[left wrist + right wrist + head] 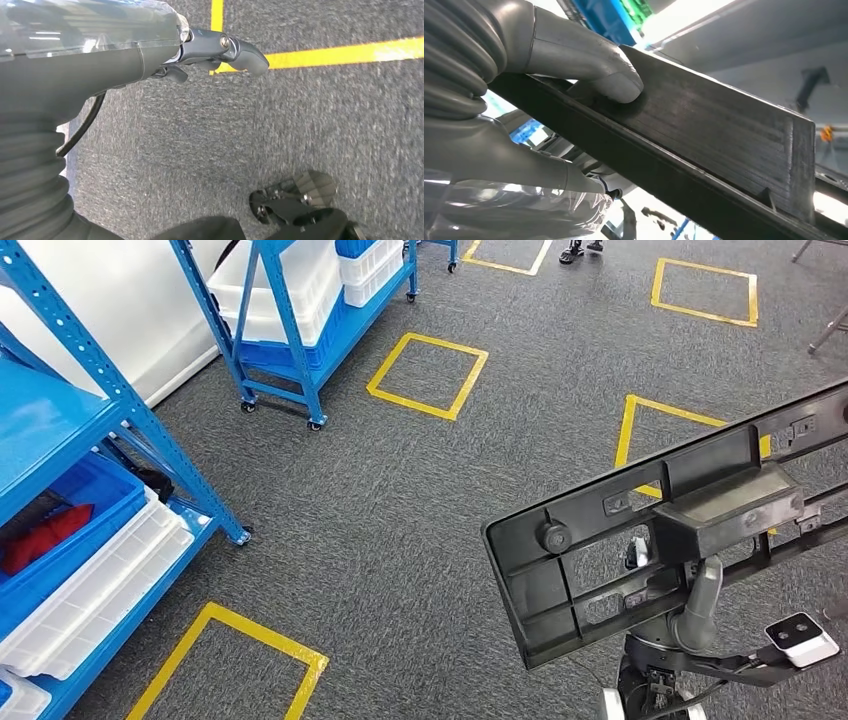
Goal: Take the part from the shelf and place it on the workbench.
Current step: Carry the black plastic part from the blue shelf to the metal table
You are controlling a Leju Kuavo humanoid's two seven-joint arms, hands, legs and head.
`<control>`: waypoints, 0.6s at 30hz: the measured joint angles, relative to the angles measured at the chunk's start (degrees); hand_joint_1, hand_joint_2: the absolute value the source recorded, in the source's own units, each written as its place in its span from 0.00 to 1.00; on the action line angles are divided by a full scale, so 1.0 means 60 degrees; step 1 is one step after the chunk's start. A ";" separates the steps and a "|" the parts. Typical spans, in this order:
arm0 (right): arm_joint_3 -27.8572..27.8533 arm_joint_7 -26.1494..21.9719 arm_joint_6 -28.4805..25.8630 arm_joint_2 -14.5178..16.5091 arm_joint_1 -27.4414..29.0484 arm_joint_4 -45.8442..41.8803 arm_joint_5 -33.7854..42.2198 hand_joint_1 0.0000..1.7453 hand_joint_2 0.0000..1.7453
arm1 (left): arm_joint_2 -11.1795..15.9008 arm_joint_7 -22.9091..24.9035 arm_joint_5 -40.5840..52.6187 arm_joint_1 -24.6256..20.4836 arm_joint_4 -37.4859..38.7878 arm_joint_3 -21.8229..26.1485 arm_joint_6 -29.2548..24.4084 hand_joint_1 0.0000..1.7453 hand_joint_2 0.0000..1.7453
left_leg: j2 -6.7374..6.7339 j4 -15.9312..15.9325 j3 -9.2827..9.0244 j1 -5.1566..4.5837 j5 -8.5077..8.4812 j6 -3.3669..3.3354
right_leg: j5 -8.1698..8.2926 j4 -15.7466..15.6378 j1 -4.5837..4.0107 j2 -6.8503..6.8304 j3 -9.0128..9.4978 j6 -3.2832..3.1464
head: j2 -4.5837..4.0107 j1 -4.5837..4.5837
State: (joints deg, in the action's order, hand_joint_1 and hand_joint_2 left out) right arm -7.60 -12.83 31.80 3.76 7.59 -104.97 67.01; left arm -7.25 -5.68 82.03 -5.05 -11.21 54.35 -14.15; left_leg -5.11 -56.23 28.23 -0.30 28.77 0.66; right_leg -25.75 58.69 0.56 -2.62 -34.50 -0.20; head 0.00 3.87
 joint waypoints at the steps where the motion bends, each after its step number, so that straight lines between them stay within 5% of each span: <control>1: -0.0018 0.0077 -0.0037 0.0038 0.0015 0.0028 0.0109 1.00 1.00 | -0.0001 0.0005 0.0017 -0.0013 0.0000 -0.0009 0.0014 0.00 1.00 | 0.0035 -0.0033 -0.0010 0.0020 0.0056 0.0057 | 0.0011 -0.0024 0.0008 0.0083 0.0006 -0.0058 | 0.0000 0.0000; 3: -0.0037 0.0222 -0.0129 0.0131 0.0019 0.0067 0.0274 1.00 1.00 | -0.0001 0.0007 0.0036 -0.0025 0.0000 -0.0021 0.0036 0.00 1.00 | 0.0344 -0.0538 0.0184 0.0068 0.0413 0.0147 | 0.0044 -0.0082 0.0040 0.0245 0.0028 -0.0184 | 0.0000 0.0001; 6: -0.0037 0.0331 -0.0214 0.0271 0.0021 0.0149 0.0411 1.00 1.00 | -0.0009 -0.0026 0.0047 -0.0089 0.0000 -0.0024 0.0063 0.00 1.00 | 0.0722 -0.2465 0.1083 0.0092 0.1282 0.0196 | 0.0049 -0.0087 0.0004 0.0475 0.0034 -0.0278 | 0.0000 0.0002; 8: -0.0037 0.0359 -0.0236 0.0325 0.0026 0.0218 0.0465 1.00 1.00 | -0.0011 -0.0037 0.0066 -0.0147 0.0000 -0.0025 0.0067 0.00 1.00 | 0.0745 -0.2936 0.1334 0.0092 0.1226 0.0179 | 0.0045 -0.0069 -0.0026 0.0678 0.0052 -0.0290 | 0.0000 0.0001; 12: -0.0038 0.0395 -0.0241 0.0397 0.0029 0.0276 0.0523 1.00 1.00 | 0.0002 0.0001 0.0127 -0.0118 0.0000 -0.0046 0.0072 0.00 1.00 | 0.1072 -0.0898 0.0513 0.0087 -0.0039 0.0051 | 0.0032 -0.0013 -0.0042 0.1069 0.0081 -0.0261 | 0.0000 0.0001; 15: -0.0041 0.0408 -0.0198 0.0450 0.0077 0.0293 0.0559 1.00 1.00 | 0.0017 0.0033 0.0138 -0.0099 0.0000 -0.0070 0.0086 0.00 1.00 | 0.1334 -0.0237 0.0290 0.0070 -0.0083 -0.0030 | 0.0083 0.0011 -0.0035 0.1272 -0.0023 -0.0125 | 0.0000 0.0001; 18: -0.0041 0.0412 -0.0139 0.0485 0.0188 0.0297 0.0557 1.00 1.00 | 0.0003 0.0054 0.0138 -0.0133 0.0000 -0.0107 0.0096 0.00 1.00 | 0.1133 -0.0065 0.0231 0.0107 -0.0176 -0.0181 | 0.0053 0.0094 -0.0022 0.1282 -0.0119 0.0033 | 0.0000 0.0001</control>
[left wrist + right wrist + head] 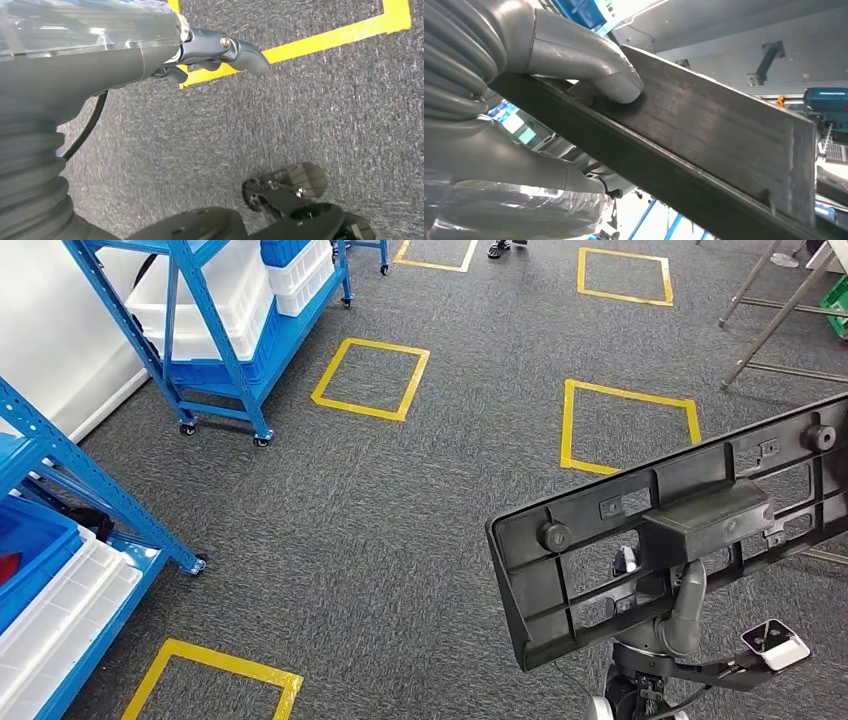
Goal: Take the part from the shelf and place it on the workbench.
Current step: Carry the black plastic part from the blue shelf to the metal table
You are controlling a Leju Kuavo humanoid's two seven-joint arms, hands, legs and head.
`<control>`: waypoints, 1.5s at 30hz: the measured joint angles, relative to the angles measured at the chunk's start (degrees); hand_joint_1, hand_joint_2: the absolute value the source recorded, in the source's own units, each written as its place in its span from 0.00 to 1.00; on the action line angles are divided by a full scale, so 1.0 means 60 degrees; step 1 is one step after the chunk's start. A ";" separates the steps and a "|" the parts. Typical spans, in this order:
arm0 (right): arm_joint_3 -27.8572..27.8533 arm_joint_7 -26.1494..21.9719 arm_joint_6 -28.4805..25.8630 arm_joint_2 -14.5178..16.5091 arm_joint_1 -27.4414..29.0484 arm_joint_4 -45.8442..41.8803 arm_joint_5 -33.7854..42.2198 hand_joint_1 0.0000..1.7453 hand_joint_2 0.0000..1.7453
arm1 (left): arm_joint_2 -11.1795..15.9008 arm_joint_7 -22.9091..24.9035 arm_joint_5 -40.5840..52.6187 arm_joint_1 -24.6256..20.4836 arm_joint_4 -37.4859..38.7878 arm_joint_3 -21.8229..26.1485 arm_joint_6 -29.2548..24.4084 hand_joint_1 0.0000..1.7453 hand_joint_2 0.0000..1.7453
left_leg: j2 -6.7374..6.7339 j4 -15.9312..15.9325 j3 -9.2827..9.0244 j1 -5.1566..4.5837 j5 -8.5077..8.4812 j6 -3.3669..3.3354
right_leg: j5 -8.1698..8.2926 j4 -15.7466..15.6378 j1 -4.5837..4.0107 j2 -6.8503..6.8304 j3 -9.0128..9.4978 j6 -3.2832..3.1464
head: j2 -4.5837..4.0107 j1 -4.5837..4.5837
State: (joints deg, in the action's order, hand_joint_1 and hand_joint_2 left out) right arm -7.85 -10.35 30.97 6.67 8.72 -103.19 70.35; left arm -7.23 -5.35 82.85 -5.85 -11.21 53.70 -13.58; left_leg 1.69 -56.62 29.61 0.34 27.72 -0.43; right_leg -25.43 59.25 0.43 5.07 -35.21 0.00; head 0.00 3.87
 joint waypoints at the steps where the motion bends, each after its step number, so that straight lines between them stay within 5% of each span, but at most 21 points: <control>1: 0.0000 -0.0029 0.0012 0.0004 0.0013 0.0000 -0.0066 1.00 1.00 | -0.0005 0.0006 -0.0001 0.0007 0.0000 -0.0011 0.0000 0.00 1.00 | -0.0091 0.0063 -0.0025 0.0020 -0.0045 -0.0053 | -0.0170 0.0248 -0.0014 -0.0158 -0.0118 0.0033 | 0.0000 -0.0001; 4: -0.0027 -0.0362 -0.0033 0.0017 0.0033 0.0002 -0.0838 1.00 1.00 | 0.0001 0.0018 -0.0012 0.0083 0.0000 -0.0028 -0.0017 0.00 1.00 | -0.0383 0.0115 -0.0023 -0.0007 -0.0080 -0.0128 | -0.1046 0.1979 0.0019 -0.0683 -0.0948 0.0126 | 0.0000 -0.0001; 6: -0.0106 -0.0715 -0.0152 0.0022 0.0051 -0.0012 -0.1738 1.00 1.00 | 0.0004 0.0015 -0.0022 0.0126 0.0000 -0.0029 -0.0043 0.00 1.00 | -0.0567 0.0108 -0.0022 -0.0024 -0.0061 -0.0124 | -0.1175 0.2620 0.0081 -0.0775 -0.1245 0.0183 | 0.0000 -0.0001; 7: -0.0159 -0.0908 -0.0241 0.0022 0.0058 -0.0039 -0.2267 1.00 1.00 | 0.0004 0.0014 -0.0026 0.0136 0.0000 -0.0030 -0.0052 0.00 1.00 | -0.0649 0.0101 -0.0034 -0.0023 -0.0044 -0.0107 | -0.0983 0.2396 0.0110 -0.0811 -0.1114 0.0205 | 0.0000 -0.0001; 9: -0.0251 -0.1219 -0.0411 0.0022 0.0067 -0.0142 -0.3211 1.00 1.00 | 0.0005 0.0011 -0.0028 0.0141 0.0000 -0.0034 -0.0063 0.00 1.00 | -0.0789 0.0065 -0.0079 -0.0022 0.0021 -0.0030 | -0.0408 0.1078 0.0141 -0.1058 -0.0396 0.0222 | 0.0000 -0.0001; 11: -0.0298 -0.1364 -0.0497 0.0022 0.0072 -0.0243 -0.3677 1.00 1.00 | 0.0014 0.0011 -0.0028 0.0136 -0.0001 -0.0038 -0.0080 0.00 1.00 | -0.0887 -0.0002 -0.0102 -0.0063 0.0103 0.0083 | -0.0137 0.0093 0.0102 -0.1290 0.0114 0.0140 | 0.0000 0.0000; 14: -0.0353 -0.1540 -0.0629 0.0022 0.0103 -0.0345 -0.4144 1.00 1.00 | 0.0022 0.0010 -0.0028 0.0122 -0.0004 -0.0043 -0.0106 0.00 1.00 | -0.1005 -0.0008 -0.0132 -0.0084 0.0164 0.0240 | -0.0153 -0.0021 0.0037 -0.1171 0.0130 -0.0057 | 0.0000 0.0001; 16: -0.0382 -0.1918 -0.0877 0.0021 0.0114 -0.0459 -0.5147 1.00 1.00 | 0.0021 0.0008 -0.0037 0.0115 -0.0004 -0.0048 -0.0109 0.00 1.00 | -0.0832 -0.0254 -0.0056 -0.0042 0.0383 0.0339 | -0.0125 -0.0071 0.0058 -0.1035 0.0143 -0.0182 | 0.0000 0.0002; 19: -0.0338 -0.2683 -0.1395 0.0016 0.0159 -0.0707 -0.7337 1.00 1.00 | 0.0015 -0.0007 -0.0106 0.0062 -0.0004 -0.0049 -0.0101 0.00 1.00 | -0.0457 -0.1971 0.0701 -0.0004 0.1275 0.0398 | -0.0112 -0.0100 0.0032 -0.0833 0.0158 -0.0314 | 0.0000 0.0003; 21: -0.0236 -0.3126 -0.1789 0.0011 0.0245 -0.0931 -0.8706 1.00 1.00 | 0.0001 -0.0010 -0.0138 -0.0007 -0.0004 -0.0049 -0.0082 0.00 1.00 | -0.0413 -0.2884 0.1131 -0.0008 0.1502 0.0374 | -0.0117 -0.0094 -0.0031 -0.0659 0.0174 -0.0343 | 0.0000 0.0002; 23: -0.0090 -0.3418 -0.2107 -0.0002 0.0333 -0.1185 -0.9676 1.00 1.00 | -0.0010 0.0004 -0.0140 -0.0020 -0.0004 -0.0051 -0.0064 0.00 1.00 | -0.0341 -0.2347 0.0907 -0.0022 0.0975 0.0280 | -0.0121 -0.0087 -0.0076 -0.0435 0.0216 -0.0355 | 0.0000 0.0002; 25: 0.0040 -0.3567 -0.2280 -0.0017 0.0378 -0.1409 -1.0131 1.00 1.00 | -0.0007 0.0019 -0.0140 0.0028 -0.0004 -0.0051 -0.0054 0.00 1.00 | -0.0064 -0.0991 0.0339 -0.0049 0.0292 0.0159 | -0.0117 -0.0080 -0.0095 -0.0222 0.0243 -0.0341 | 0.0000 0.0001; 27: 0.0146 -0.3700 -0.2502 -0.0054 0.0407 -0.1567 -1.0560 1.00 1.00 | -0.0004 0.0019 -0.0164 0.0068 -0.0004 -0.0052 -0.0047 0.00 1.00 | 0.0159 -0.0212 0.0036 -0.0078 0.0103 0.0093 | -0.0080 -0.0072 -0.0082 -0.0053 0.0189 -0.0267 | 0.0000 0.0000; 29: 0.0279 -0.3873 -0.2853 -0.0130 0.0459 -0.1703 -1.1344 1.00 1.00 | -0.0011 0.0015 -0.0206 0.0064 -0.0003 -0.0058 -0.0036 0.00 1.00 | 0.0113 -0.0063 -0.0011 -0.0090 0.0115 0.0040 | -0.0017 -0.0094 -0.0055 0.0088 0.0123 -0.0148 | 0.0000 0.0001; 32: 0.0565 -0.3984 -0.3443 -0.0331 0.0472 -0.1859 -1.2849 1.00 1.00 | -0.0035 0.0018 -0.0244 0.0075 -0.0003 -0.0076 -0.0021 0.00 1.00 | -0.0147 0.0128 -0.0091 -0.0044 -0.0025 -0.0113 | -0.0322 0.0345 -0.0062 -0.0298 -0.0098 -0.0017 | 0.0000 -0.0001; 35: 0.1074 -0.3896 -0.4082 -0.0618 0.0478 -0.1873 -1.4302 1.00 1.00 | -0.0037 0.0019 -0.0276 0.0151 -0.0004 -0.0080 0.0006 0.00 1.00 | -0.0439 0.0165 -0.0078 -0.0058 -0.0051 -0.0157 | -0.1176 0.2080 0.0009 -0.0722 -0.0928 0.0115 | 0.0000 -0.0001; 37: 0.1407 -0.3820 -0.4420 -0.0810 0.0503 -0.1848 -1.4882 1.00 1.00 | -0.0039 0.0013 -0.0289 0.0171 -0.0004 -0.0083 0.0024 0.00 1.00 | -0.0615 0.0156 -0.0071 -0.0052 -0.0036 -0.0142 | -0.1164 0.2472 0.0082 -0.0776 -0.1104 0.0199 | 0.0000 -0.0001; 39: 0.1643 -0.3748 -0.4675 -0.0963 0.0504 -0.1831 -1.5200 1.00 1.00 | -0.0043 0.0006 -0.0282 0.0166 -0.0004 -0.0089 0.0037 0.00 1.00 | -0.0756 0.0118 -0.0095 -0.0032 0.0013 -0.0085 | -0.0579 0.1448 0.0143 -0.0934 -0.0544 0.0258 | 0.0000 -0.0001; 41: 0.1826 -0.3695 -0.4892 -0.1094 0.0486 -0.1822 -1.5403 1.00 1.00 | -0.0040 0.0004 -0.0259 0.0149 -0.0004 -0.0097 0.0047 0.00 1.00 | -0.0858 0.0040 -0.0105 -0.0056 0.0102 0.0022 | -0.0220 0.0294 0.0116 -0.1200 0.0067 0.0203 | 0.0000 0.0000; 45: 0.2074 -0.3651 -0.5070 -0.1338 0.0488 -0.1819 -1.5528 1.00 1.00 | -0.0049 0.0004 -0.0216 0.0091 -0.0004 -0.0124 0.0077 0.00 1.00 | -0.1003 -0.0033 -0.0133 -0.0059 0.0214 0.0236 | -0.0207 -0.0064 0.0037 -0.1100 0.0187 -0.0065 | 0.0000 0.0001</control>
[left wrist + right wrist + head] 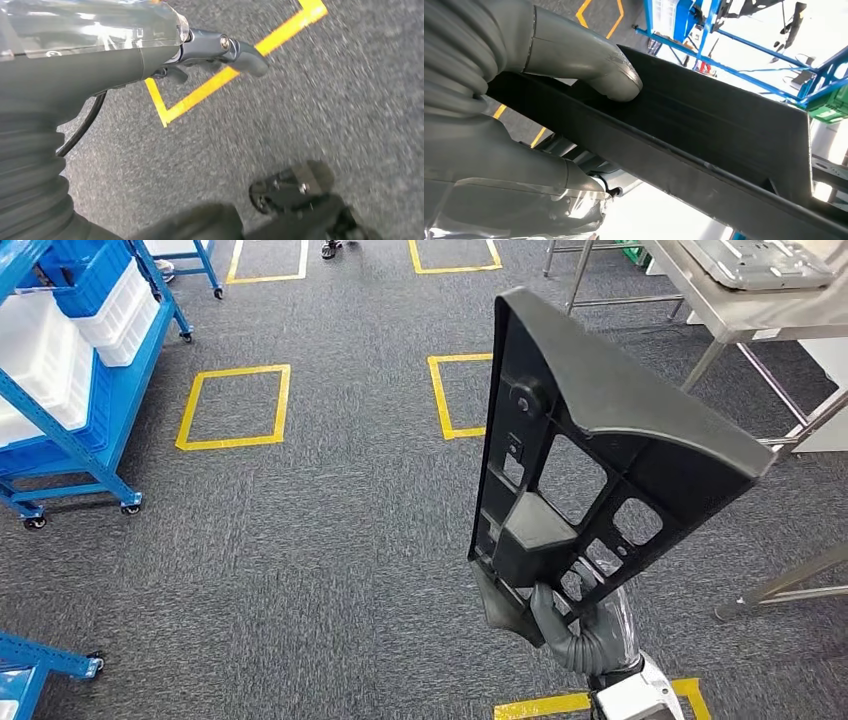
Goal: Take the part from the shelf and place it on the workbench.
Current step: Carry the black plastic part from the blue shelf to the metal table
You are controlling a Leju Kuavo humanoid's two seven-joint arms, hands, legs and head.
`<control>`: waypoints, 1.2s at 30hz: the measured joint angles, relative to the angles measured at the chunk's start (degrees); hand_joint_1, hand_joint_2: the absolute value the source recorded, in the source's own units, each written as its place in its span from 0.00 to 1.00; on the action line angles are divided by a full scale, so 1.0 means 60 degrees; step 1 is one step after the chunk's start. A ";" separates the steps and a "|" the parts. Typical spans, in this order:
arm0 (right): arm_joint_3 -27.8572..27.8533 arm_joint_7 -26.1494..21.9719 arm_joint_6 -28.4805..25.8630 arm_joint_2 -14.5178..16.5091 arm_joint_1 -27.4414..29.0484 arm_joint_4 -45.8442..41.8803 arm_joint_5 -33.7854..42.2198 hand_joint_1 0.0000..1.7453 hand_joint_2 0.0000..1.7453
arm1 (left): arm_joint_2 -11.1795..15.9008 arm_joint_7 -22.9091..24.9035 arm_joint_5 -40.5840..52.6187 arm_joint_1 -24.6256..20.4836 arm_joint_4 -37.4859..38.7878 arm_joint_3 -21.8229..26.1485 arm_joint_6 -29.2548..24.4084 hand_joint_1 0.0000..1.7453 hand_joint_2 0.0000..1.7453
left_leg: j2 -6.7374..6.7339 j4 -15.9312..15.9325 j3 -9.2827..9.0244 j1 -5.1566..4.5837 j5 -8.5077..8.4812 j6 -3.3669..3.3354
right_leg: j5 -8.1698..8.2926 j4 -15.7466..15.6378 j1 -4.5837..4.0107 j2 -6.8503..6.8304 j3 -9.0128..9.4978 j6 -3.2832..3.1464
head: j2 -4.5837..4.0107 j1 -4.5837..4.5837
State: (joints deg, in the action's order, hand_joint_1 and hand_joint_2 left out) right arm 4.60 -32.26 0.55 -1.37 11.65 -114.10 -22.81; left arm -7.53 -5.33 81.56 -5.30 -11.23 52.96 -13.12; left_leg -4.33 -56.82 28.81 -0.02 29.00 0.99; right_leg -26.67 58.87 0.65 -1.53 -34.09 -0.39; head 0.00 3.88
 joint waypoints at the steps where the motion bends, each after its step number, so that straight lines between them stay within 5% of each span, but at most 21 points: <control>1: 0.0035 0.0005 -0.0018 -0.0042 0.0001 -0.0001 -0.0002 1.00 1.00 | -0.0005 0.0000 0.0005 -0.0009 0.0000 -0.0006 0.0005 0.00 1.00 | 0.0093 -0.0106 0.0031 0.0021 0.0099 0.0050 | 0.0013 -0.0025 0.0009 0.0072 0.0011 -0.0062 | 0.0000 -0.0001; 3: 0.0083 0.0011 -0.0052 -0.0093 -0.0004 -0.0003 -0.0004 1.00 1.00 | -0.0011 -0.0006 0.0012 -0.0014 0.0000 -0.0011 0.0009 0.00 1.00 | 0.0401 -0.0838 0.0345 0.0063 0.0558 0.0117 | 0.0042 -0.0069 0.0023 0.0198 0.0031 -0.0162 | 0.0000 0.0001; 5: 0.0145 -0.0006 -0.0069 -0.0141 -0.0003 0.0004 0.0045 1.00 1.00 | -0.0017 -0.0026 0.0005 -0.0041 0.0000 -0.0010 0.0030 0.00 1.00 | 0.0576 -0.2153 0.0954 0.0070 0.1148 0.0129 | 0.0044 -0.0065 -0.0006 0.0340 0.0028 -0.0213 | 0.0000 0.0002; 7: 0.0199 -0.0052 -0.0047 -0.0209 0.0002 0.0026 0.0221 1.00 1.00 | -0.0030 -0.0024 0.0007 -0.0091 0.0000 -0.0010 0.0067 0.00 1.00 | 0.0610 -0.2834 0.1281 0.0069 0.1233 0.0112 | 0.0042 -0.0051 -0.0034 0.0522 0.0040 -0.0228 | 0.0000 0.0001; 9: 0.0212 -0.0085 0.0021 -0.0274 -0.0008 0.0047 0.0492 1.00 1.00 | -0.0040 0.0006 0.0013 -0.0113 0.0000 -0.0011 0.0088 0.00 1.00 | 0.0677 -0.2075 0.0964 0.0071 0.0614 0.0052 | 0.0041 -0.0037 -0.0042 0.0737 0.0069 -0.0225 | 0.0000 0.0001; 11: 0.0214 -0.0075 0.0116 -0.0317 -0.0047 0.0053 0.0733 1.00 1.00 | -0.0041 0.0027 0.0013 -0.0108 0.0000 -0.0011 0.0093 0.00 1.00 | 0.0992 -0.0817 0.0447 0.0079 0.0015 -0.0016 | 0.0052 -0.0022 -0.0042 0.0945 0.0069 -0.0185 | 0.0000 0.0000; 13: 0.0218 -0.0053 0.0202 -0.0331 -0.0097 0.0055 0.0871 1.00 1.00 | -0.0041 0.0033 0.0012 -0.0126 0.0000 -0.0011 0.0092 0.00 1.00 | 0.1229 -0.0217 0.0228 0.0064 -0.0104 -0.0066 | 0.0103 -0.0016 -0.0029 0.1115 -0.0006 -0.0072 | 0.0000 0.0000; 15: 0.0220 -0.0038 0.0272 -0.0347 -0.0118 0.0054 0.0946 1.00 1.00 | -0.0043 0.0032 0.0009 -0.0162 0.0000 -0.0011 0.0092 0.00 1.00 | 0.1145 -0.0099 0.0207 0.0061 -0.0116 -0.0150 | 0.0168 -0.0043 -0.0013 0.1235 -0.0073 0.0066 | 0.0000 0.0001; 17: 0.0220 -0.0003 0.0443 -0.0380 -0.0147 0.0054 0.1139 1.00 1.00 | -0.0043 0.0019 -0.0003 -0.0182 0.0000 -0.0011 0.0092 0.00 1.00 | 0.0973 0.0021 0.0183 0.0090 -0.0215 -0.0290 | 0.0018 0.0167 -0.0029 0.0968 -0.0198 0.0144 | 0.0000 -0.0001; 19: 0.0222 0.0040 0.0788 -0.0404 -0.0243 0.0081 0.1540 1.00 1.00 | -0.0042 -0.0004 -0.0021 -0.0184 0.0000 -0.0009 0.0090 0.00 1.00 | 0.0771 0.0086 0.0186 0.0074 -0.0272 -0.0385 | -0.0526 0.1095 -0.0033 0.0520 -0.0639 0.0188 | 0.0000 -0.0002; 21: 0.0223 0.0054 0.1316 -0.0409 -0.0360 0.0157 0.2249 1.00 1.00 | -0.0044 -0.0015 -0.0041 -0.0183 0.0000 -0.0007 0.0084 0.00 1.00 | 0.0568 0.0078 0.0215 0.0037 -0.0274 -0.0403 | -0.1030 0.2289 0.0000 0.0369 -0.1197 0.0241 | 0.0000 -0.0002; 22: 0.0220 0.0060 0.1666 -0.0406 -0.0410 0.0207 0.2780 1.00 1.00 | -0.0046 -0.0015 -0.0056 -0.0186 0.0000 -0.0008 0.0077 0.00 1.00 | 0.0468 0.0069 0.0223 0.0028 -0.0268 -0.0401 | -0.1056 0.2553 0.0016 0.0348 -0.1314 0.0261 | 0.0000 -0.0002; 23: 0.0212 0.0117 0.2081 -0.0399 -0.0460 0.0257 0.3480 1.00 1.00 | -0.0049 -0.0014 -0.0067 -0.0189 0.0000 -0.0009 0.0070 0.00 1.00 | 0.0373 0.0057 0.0226 0.0024 -0.0257 -0.0396 | -0.0910 0.2461 0.0026 0.0318 -0.1249 0.0275 | 0.0000 -0.0002; 26: 0.0053 0.0838 0.3613 -0.0287 -0.0620 0.0402 0.6968 1.00 1.00 | -0.0074 0.0013 -0.0035 -0.0198 0.0000 -0.0018 0.0056 0.00 1.00 | 0.0152 0.0006 0.0182 -0.0005 -0.0183 -0.0323 | -0.0122 0.0619 -0.0008 -0.0118 -0.0240 0.0213 | 0.0000 -0.0002; 28: -0.0119 0.1337 0.4289 -0.0152 -0.0706 0.0519 0.9277 1.00 1.00 | -0.0086 0.0036 0.0004 -0.0198 0.0000 -0.0026 0.0057 0.00 1.00 | 0.0049 -0.0017 0.0152 -0.0048 -0.0137 -0.0236 | -0.0005 -0.0054 -0.0077 -0.0341 0.0103 0.0108 | 0.0000 -0.0002; 30: -0.0270 0.1505 0.4482 -0.0037 -0.0743 0.0625 1.0140 1.00 1.00 | -0.0096 0.0045 0.0018 -0.0206 0.0000 -0.0035 0.0059 0.00 1.00 | -0.0084 -0.0007 0.0122 -0.0067 -0.0106 -0.0144 | -0.0003 -0.0086 -0.0091 -0.0198 0.0080 0.0015 | 0.0000 -0.0002; 32: -0.0373 0.1695 0.4548 0.0052 -0.0762 0.0700 1.0251 1.00 1.00 | -0.0100 0.0047 0.0025 -0.0216 0.0000 -0.0052 0.0059 0.00 1.00 | 0.0061 -0.0201 0.0167 -0.0040 0.0077 -0.0037 | 0.0042 -0.0147 -0.0037 -0.0020 0.0087 -0.0087 | 0.0000 -0.0001; 36: -0.0552 0.2758 0.4370 0.0384 -0.0812 0.1030 1.2288 1.00 1.00 | -0.0104 0.0069 0.0048 -0.0186 0.0000 -0.0082 0.0084 0.00 1.00 | 0.0604 -0.2399 0.1180 0.0019 0.1162 0.0070 | 0.0080 -0.0181 -0.0010 0.0339 0.0091 -0.0209 | 0.0000 0.0000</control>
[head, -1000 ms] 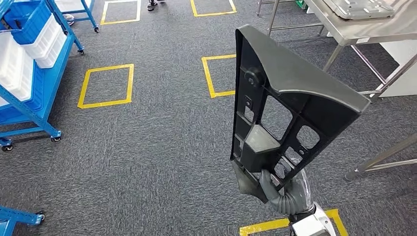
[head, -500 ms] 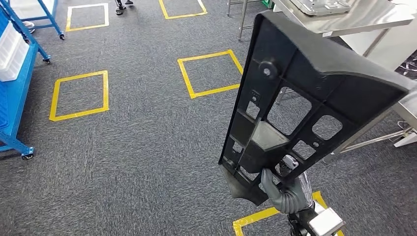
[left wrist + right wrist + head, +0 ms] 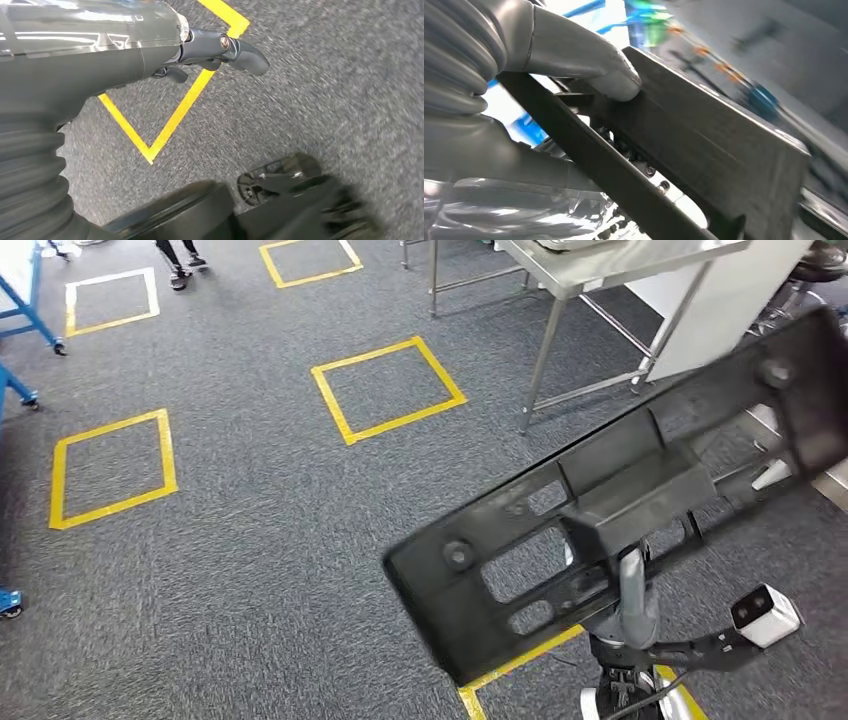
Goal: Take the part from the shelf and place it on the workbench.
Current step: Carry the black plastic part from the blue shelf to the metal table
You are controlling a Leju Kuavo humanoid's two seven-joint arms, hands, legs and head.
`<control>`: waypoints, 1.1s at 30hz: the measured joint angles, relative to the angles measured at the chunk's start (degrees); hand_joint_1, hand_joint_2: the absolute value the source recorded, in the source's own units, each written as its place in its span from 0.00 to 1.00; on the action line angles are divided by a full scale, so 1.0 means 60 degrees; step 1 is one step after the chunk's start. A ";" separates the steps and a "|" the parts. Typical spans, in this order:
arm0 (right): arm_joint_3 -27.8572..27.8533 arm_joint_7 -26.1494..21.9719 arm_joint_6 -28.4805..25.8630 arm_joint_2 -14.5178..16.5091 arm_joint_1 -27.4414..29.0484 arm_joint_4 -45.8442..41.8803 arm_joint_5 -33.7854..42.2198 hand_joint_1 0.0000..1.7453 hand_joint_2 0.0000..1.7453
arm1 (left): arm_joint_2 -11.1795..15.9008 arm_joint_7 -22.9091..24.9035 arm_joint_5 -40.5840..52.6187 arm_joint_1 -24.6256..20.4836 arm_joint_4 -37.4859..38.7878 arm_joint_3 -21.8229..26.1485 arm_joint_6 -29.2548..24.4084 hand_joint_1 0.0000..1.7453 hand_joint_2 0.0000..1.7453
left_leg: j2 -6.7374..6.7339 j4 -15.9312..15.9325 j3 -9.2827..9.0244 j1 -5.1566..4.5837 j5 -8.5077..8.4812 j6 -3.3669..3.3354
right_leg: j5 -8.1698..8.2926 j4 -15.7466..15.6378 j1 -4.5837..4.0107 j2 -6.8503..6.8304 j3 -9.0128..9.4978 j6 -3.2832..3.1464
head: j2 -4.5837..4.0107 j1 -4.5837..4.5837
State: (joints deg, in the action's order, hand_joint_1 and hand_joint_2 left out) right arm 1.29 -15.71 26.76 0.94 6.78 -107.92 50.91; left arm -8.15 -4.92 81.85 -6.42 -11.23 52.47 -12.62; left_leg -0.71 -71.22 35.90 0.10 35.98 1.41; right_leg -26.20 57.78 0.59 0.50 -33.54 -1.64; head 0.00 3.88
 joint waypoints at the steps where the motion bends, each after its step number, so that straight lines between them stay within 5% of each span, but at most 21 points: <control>1: -0.0115 0.0077 -0.0088 0.0086 0.0014 0.0105 0.0234 1.00 1.00 | -0.0005 0.0006 0.0008 0.0000 0.0000 -0.0007 0.0006 0.00 1.00 | 0.0019 -0.0377 0.0197 0.0004 0.0065 0.0005 | -0.0001 0.0007 -0.0004 0.0088 0.0002 -0.0001 | 0.0000 0.0000; 3: -0.0379 -0.0056 -0.0173 0.0200 0.0042 0.0259 -0.0145 1.00 1.00 | -0.0014 0.0023 0.0021 -0.0001 0.0000 -0.0021 0.0010 0.00 1.00 | 0.0046 0.0015 0.0056 0.0017 -0.0387 -0.0020 | -0.0007 0.0028 -0.0003 0.0275 0.0022 0.0009 | 0.0000 -0.0001; 6: -0.0626 -0.0245 -0.0168 0.0281 0.0042 0.0356 -0.0846 1.00 1.00 | -0.0014 0.0048 0.0024 0.0064 0.0000 -0.0027 0.0008 0.00 1.00 | 0.0493 0.1882 -0.0741 0.0047 -0.1286 -0.0108 | -0.0008 0.0076 0.0006 0.0576 -0.0003 0.0091 | 0.0000 0.0000; 8: -0.0714 -0.0294 -0.0187 0.0315 0.0052 0.0399 -0.1025 1.00 1.00 | -0.0014 0.0055 0.0017 0.0078 0.0000 -0.0031 0.0008 0.00 1.00 | 0.0701 0.2280 -0.0874 0.0033 -0.1333 -0.0157 | 0.0040 0.0084 0.0037 0.0743 -0.0094 0.0220 | 0.0000 -0.0001; 10: -0.0778 -0.0616 -0.0471 0.0327 0.0077 0.0412 -0.1844 1.00 1.00 | -0.0028 0.0055 0.0003 0.0058 0.0000 -0.0045 0.0008 0.00 1.00 | 0.0563 0.2366 -0.0890 0.0043 -0.1391 -0.0251 | 0.0077 0.0066 0.0063 0.0860 -0.0138 0.0350 | 0.0000 -0.0001; 12: -0.0797 -0.1385 -0.1513 0.0315 0.0059 0.0364 -0.4119 1.00 1.00 | -0.0047 0.0048 -0.0026 0.0063 0.0000 -0.0061 -0.0005 0.00 1.00 | 0.0379 0.2490 -0.0929 0.0085 -0.1474 -0.0388 | -0.0180 0.0426 0.0036 0.0596 -0.0313 0.0430 | 0.0000 -0.0002; 14: -0.0711 -0.1918 -0.3058 0.0279 -0.0027 0.0296 -0.7870 1.00 1.00 | -0.0044 -0.0002 -0.0069 0.0103 0.0000 -0.0064 -0.0021 0.00 1.00 | 0.0159 0.2546 -0.0943 0.0071 -0.1506 -0.0463 | -0.0795 0.1557 0.0028 0.0164 -0.0855 0.0482 | 0.0000 -0.0003; 16: -0.0522 -0.1980 -0.4233 0.0248 -0.0088 0.0269 -1.1815 1.00 1.00 | -0.0032 -0.0065 -0.0091 0.0129 0.0000 -0.0062 -0.0021 0.00 1.00 | -0.0077 0.2539 -0.0939 0.0044 -0.1496 -0.0469 | -0.1189 0.2671 0.0051 0.0007 -0.1390 0.0534 | 0.0000 -0.0002; 17: -0.0422 -0.1981 -0.4574 0.0243 -0.0087 0.0269 -1.3316 1.00 1.00 | -0.0030 -0.0082 -0.0085 0.0125 0.0000 -0.0065 -0.0013 0.00 1.00 | -0.0180 0.2535 -0.0941 0.0039 -0.1487 -0.0464 | -0.1122 0.2767 0.0064 -0.0024 -0.1426 0.0553 | 0.0000 -0.0002; 19: -0.0248 -0.1990 -0.5013 0.0237 -0.0075 0.0256 -1.5090 1.00 1.00 | -0.0036 -0.0093 -0.0067 0.0107 0.0000 -0.0077 0.0005 0.00 1.00 | -0.0334 0.2507 -0.0954 0.0040 -0.1454 -0.0432 | -0.0559 0.1841 0.0090 -0.0155 -0.0916 0.0564 | 0.0000 -0.0002; 21: -0.0125 -0.1998 -0.5300 0.0231 -0.0072 0.0229 -1.4942 1.00 1.00 | -0.0043 -0.0094 -0.0053 0.0096 0.0000 -0.0089 0.0013 0.00 1.00 | -0.0421 0.2443 -0.0957 0.0009 -0.1394 -0.0355 | -0.0128 0.0533 0.0060 -0.0466 -0.0220 0.0500 | 0.0000 -0.0002; 23: -0.0046 -0.2010 -0.5586 0.0211 -0.0073 0.0174 -1.3734 1.00 1.00 | -0.0041 -0.0092 -0.0048 0.0105 0.0000 -0.0093 0.0008 0.00 1.00 | -0.0493 0.2396 -0.0957 -0.0027 -0.1344 -0.0251 | -0.0080 0.0059 -0.0016 -0.0587 0.0000 0.0391 | 0.0000 -0.0002; 25: -0.0012 -0.2023 -0.5829 0.0189 -0.0065 0.0101 -1.3015 1.00 1.00 | -0.0035 -0.0094 -0.0051 0.0111 0.0000 -0.0093 0.0001 0.00 1.00 | -0.0586 0.2389 -0.0979 -0.0021 -0.1302 -0.0138 | -0.0049 0.0039 -0.0025 -0.0414 -0.0019 0.0278 | 0.0000 -0.0002; 27: 0.0021 -0.2037 -0.5960 0.0174 -0.0054 0.0037 -1.2943 1.00 1.00 | -0.0030 -0.0106 -0.0052 0.0112 0.0000 -0.0093 -0.0003 0.00 1.00 | -0.0414 0.2088 -0.0889 0.0014 -0.1055 -0.0031 | -0.0005 -0.0022 0.0022 -0.0253 0.0005 0.0160 | 0.0000 0.0000; 31: 0.0104 -0.2067 -0.6027 0.0157 -0.0047 -0.0013 -1.2993 1.00 1.00 | -0.0029 -0.0155 -0.0044 0.0084 0.0000 -0.0092 0.0015 0.00 1.00 | 0.0017 -0.0252 0.0169 0.0055 0.0029 0.0082 | 0.0015 -0.0042 0.0024 0.0075 0.0019 0.0063 | 0.0000 0.0002; 33: 0.0124 -0.2067 -0.6028 0.0149 -0.0044 -0.0013 -1.3007 1.00 1.00 | -0.0029 -0.0159 -0.0033 0.0049 0.0000 -0.0096 0.0026 0.00 1.00 | 0.0034 -0.0308 0.0213 0.0064 -0.0204 0.0072 | 0.0013 -0.0034 0.0018 0.0264 0.0044 0.0063 | 0.0000 0.0002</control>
State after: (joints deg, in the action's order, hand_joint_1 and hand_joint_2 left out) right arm 2.03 -28.11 -9.40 1.84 6.51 -108.00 -27.13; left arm -8.33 -5.87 81.65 -6.13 -11.23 51.89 -12.46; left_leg -0.51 -73.07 37.18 0.48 34.75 1.84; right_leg -26.12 57.57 0.70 2.09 -33.28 -1.26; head 0.00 3.89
